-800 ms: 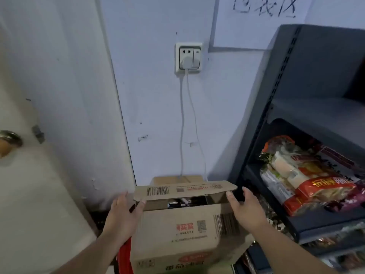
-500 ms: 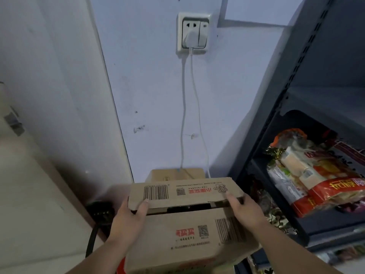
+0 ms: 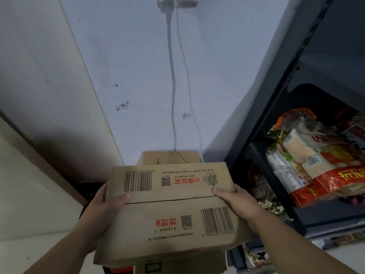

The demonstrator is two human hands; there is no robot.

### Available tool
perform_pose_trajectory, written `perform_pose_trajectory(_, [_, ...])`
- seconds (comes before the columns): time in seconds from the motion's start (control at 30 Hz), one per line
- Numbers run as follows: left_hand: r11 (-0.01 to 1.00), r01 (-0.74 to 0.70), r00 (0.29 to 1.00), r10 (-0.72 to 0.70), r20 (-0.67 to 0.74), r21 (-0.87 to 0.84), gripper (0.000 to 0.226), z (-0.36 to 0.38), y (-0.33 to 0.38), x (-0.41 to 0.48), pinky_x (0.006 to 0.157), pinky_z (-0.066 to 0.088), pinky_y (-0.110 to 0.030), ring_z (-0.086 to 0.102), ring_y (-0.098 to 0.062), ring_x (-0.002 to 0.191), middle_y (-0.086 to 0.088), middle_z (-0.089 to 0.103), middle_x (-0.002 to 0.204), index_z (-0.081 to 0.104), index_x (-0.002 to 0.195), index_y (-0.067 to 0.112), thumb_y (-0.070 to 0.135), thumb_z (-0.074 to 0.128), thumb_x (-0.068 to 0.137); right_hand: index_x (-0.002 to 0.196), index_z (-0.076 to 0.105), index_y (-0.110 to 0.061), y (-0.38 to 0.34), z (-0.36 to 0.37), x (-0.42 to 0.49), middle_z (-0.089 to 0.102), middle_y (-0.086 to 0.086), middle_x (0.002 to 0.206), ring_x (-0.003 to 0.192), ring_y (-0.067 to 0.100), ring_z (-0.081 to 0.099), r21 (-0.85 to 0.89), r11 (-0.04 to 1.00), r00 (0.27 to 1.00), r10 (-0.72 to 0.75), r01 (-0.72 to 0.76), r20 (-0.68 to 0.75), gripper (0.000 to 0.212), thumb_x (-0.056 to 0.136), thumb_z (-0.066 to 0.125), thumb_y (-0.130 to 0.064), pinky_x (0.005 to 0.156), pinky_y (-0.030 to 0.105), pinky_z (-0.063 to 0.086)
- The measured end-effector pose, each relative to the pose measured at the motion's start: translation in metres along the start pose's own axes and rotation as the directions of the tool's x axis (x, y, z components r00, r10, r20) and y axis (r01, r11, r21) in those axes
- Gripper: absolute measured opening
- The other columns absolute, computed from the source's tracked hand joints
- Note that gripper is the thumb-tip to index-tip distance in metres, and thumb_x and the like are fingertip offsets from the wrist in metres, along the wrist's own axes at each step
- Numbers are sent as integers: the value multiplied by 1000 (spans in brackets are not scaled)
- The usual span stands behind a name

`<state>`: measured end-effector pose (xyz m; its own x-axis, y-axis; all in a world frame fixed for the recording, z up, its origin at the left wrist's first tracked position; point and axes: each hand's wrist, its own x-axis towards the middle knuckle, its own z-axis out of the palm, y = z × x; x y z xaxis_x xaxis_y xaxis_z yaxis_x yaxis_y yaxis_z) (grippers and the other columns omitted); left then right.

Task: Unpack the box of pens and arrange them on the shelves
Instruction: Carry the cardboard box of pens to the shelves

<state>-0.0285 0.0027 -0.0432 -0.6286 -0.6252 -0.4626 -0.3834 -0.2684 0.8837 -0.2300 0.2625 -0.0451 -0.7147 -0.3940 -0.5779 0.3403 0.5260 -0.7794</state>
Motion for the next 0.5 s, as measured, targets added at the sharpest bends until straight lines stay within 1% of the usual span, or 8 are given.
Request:
perform_pose_trajectory(0.1, [1000,-23,1000,23,10,-20,32,-2,-2,0,66,57,-43,72,-30,82,-4,73,98,62,109,35,21,70,82,113,64,-31,2,0,1,76,-3,95,87,18,73,9,1000,1000,-2,2,-4,37,78,75,-41,85,36,55])
perform_pose_trajectory(0.2, [999,-19,997,22,68,-51,37,-4,-2,0,70,57,-46,71,-34,85,-8,73,99,62,112,31,16,73,79,114,64,-33,2,0,-4,76,-3,94,84,17,73,44,999,1000,-3,3,-11,38,78,74,-42,76,31,55])
perform_pose_trajectory(0.3, [997,-28,991,37,130,-75,46,-4,2,-1,67,57,-46,70,-38,84,-13,73,98,63,110,26,14,77,69,115,64,-31,4,-2,-11,76,-2,93,82,17,74,86,996,1000,7,-6,-11,39,79,74,-41,68,27,53])
perform_pose_trajectory(0.43, [996,-42,983,56,177,-81,56,-3,13,0,63,57,-44,70,-39,82,-15,72,98,62,112,25,20,77,58,111,66,-32,4,-6,-24,77,-3,89,78,15,73,107,994,998,-4,11,-59,33,80,73,-42,65,26,51])
perform_pose_trajectory(0.5, [996,-70,979,80,186,-62,60,-3,21,0,59,57,-41,71,-36,78,-13,73,94,62,111,24,21,79,54,108,66,-32,1,-8,-33,77,-4,87,77,15,73,104,994,996,-12,22,-93,30,80,72,-42,63,26,51])
